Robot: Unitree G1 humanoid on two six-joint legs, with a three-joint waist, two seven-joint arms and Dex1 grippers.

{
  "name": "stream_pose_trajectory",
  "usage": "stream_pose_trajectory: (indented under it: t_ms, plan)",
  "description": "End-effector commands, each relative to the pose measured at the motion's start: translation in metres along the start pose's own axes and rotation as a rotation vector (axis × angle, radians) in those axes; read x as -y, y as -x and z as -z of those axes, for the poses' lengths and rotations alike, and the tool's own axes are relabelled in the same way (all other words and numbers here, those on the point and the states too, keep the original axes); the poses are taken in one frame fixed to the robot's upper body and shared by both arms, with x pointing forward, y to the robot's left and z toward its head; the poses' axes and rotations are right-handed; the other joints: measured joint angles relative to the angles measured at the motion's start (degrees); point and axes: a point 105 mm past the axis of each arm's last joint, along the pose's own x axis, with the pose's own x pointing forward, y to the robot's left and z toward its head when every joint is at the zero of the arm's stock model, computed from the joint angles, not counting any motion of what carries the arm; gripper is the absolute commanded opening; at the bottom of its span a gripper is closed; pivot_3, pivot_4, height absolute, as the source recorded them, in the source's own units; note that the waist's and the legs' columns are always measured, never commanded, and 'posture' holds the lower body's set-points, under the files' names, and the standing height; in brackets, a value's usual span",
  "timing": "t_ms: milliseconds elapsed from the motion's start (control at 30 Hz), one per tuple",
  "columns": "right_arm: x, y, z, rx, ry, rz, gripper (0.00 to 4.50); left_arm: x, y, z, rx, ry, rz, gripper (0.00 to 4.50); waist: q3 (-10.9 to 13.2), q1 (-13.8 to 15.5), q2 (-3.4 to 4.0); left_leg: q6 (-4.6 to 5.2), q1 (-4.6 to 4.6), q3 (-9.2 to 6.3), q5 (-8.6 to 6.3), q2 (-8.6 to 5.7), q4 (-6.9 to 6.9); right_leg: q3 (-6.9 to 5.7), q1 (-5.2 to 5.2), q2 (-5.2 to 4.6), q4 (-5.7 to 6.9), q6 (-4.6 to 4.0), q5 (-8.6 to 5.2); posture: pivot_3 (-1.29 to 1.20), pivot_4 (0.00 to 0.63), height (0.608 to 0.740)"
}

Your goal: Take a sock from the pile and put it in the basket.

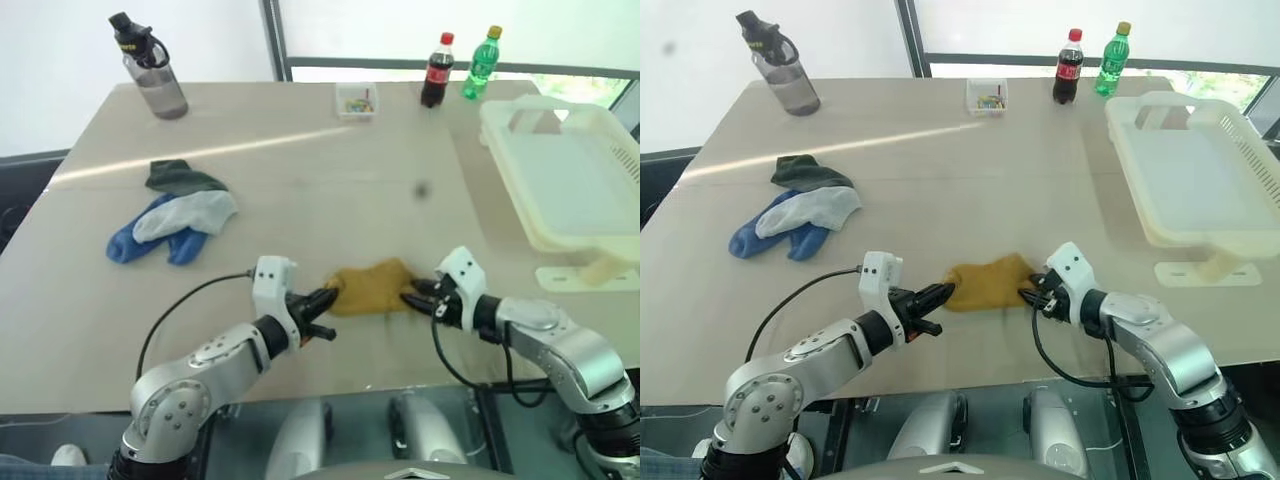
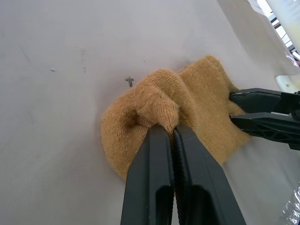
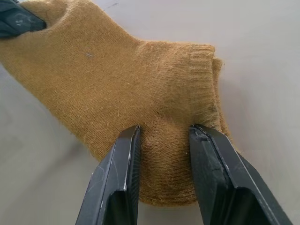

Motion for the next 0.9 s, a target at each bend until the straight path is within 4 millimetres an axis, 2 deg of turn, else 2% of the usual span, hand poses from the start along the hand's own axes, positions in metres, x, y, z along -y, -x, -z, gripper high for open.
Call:
stream_pose_trajectory:
  t_ms: [33, 100, 267, 300, 333, 400, 533, 733, 900]
  plan:
    - [0.003, -0.003, 0.022, -0.101, -0.043, 0.034, 1.65, 0.005, 0.001, -0.003, 0.017, -0.001, 0.024, 0.00, 0.0, 0.0, -0.02, 0.00, 0.02, 0.01, 0.00, 0.02, 0.00, 0.00, 0.01, 0.02, 0.01, 0.00, 0.00, 0.00, 0.150, 0.740]
    - [0.003, -0.002, 0.023, -0.108, -0.050, 0.038, 1.65, 0.005, 0.003, -0.005, 0.037, 0.026, 0.040, 0.00, 0.0, 0.0, -0.02, 0.00, 0.03, 0.02, 0.00, 0.04, 0.00, 0.01, 0.01, 0.02, 0.01, 0.00, 0.00, 0.00, 0.150, 0.740]
    - [0.004, -0.002, 0.023, -0.106, -0.063, 0.042, 1.70, -0.007, 0.005, -0.005, 0.014, -0.045, -0.027, 1.68, -0.1, 0.0, -0.04, 0.00, 0.04, 0.04, 0.00, 0.04, 0.00, 0.03, 0.01, 0.03, 0.01, 0.00, 0.00, 0.00, 0.150, 0.740]
    - [0.004, -0.002, 0.022, -0.103, -0.067, 0.043, 1.70, -0.009, 0.006, -0.006, 0.011, -0.058, -0.027, 2.19, -0.1, 0.0, -0.04, 0.00, 0.04, 0.05, 0.00, 0.04, 0.00, 0.03, 0.01, 0.03, 0.01, 0.00, 0.00, 0.00, 0.150, 0.740]
    - [0.004, -0.002, 0.021, -0.098, -0.072, 0.044, 1.70, -0.013, 0.008, -0.008, 0.014, -0.071, -0.039, 2.44, -0.1, 0.0, -0.06, 0.00, 0.05, 0.05, 0.00, 0.05, 0.00, 0.03, 0.01, 0.04, 0.02, 0.00, 0.00, 0.00, 0.150, 0.740]
    - [0.003, -0.003, 0.020, -0.092, -0.077, 0.045, 1.70, -0.020, 0.012, -0.012, 0.026, -0.082, -0.051, 2.44, -0.1, 0.0, -0.05, 0.00, 0.05, 0.06, 0.00, 0.06, 0.00, 0.04, 0.01, 0.06, 0.02, 0.00, 0.00, 0.00, 0.150, 0.740]
    - [0.003, -0.004, 0.019, -0.088, -0.083, 0.044, 1.70, -0.035, 0.016, -0.017, 0.076, 0.012, -0.095, 2.44, -0.1, -0.1, -0.07, 0.00, 0.06, 0.10, 0.00, 0.18, 0.00, 0.06, 0.00, 0.05, 0.01, 0.00, 0.00, 0.00, 0.150, 0.740]
    - [0.002, -0.004, 0.018, -0.082, -0.096, 0.044, 1.70, -0.046, 0.017, 0.006, -0.019, 0.135, -0.146, 2.44, -0.2, -0.1, -0.16, 0.00, 0.07, 0.11, 0.00, 0.28, 0.01, 0.07, 0.00, 0.05, 0.02, 0.00, 0.00, 0.00, 0.150, 0.740]
    - [0.001, -0.006, 0.017, -0.076, -0.100, 0.043, 1.70, -0.038, 0.015, 0.014, -0.083, 0.205, -0.095, 2.44, -0.4, -0.1, -0.19, 0.00, 0.14, 0.15, 0.00, 0.30, 0.00, 0.09, 0.02, 0.06, 0.04, 0.00, 0.00, 0.00, 0.150, 0.740]
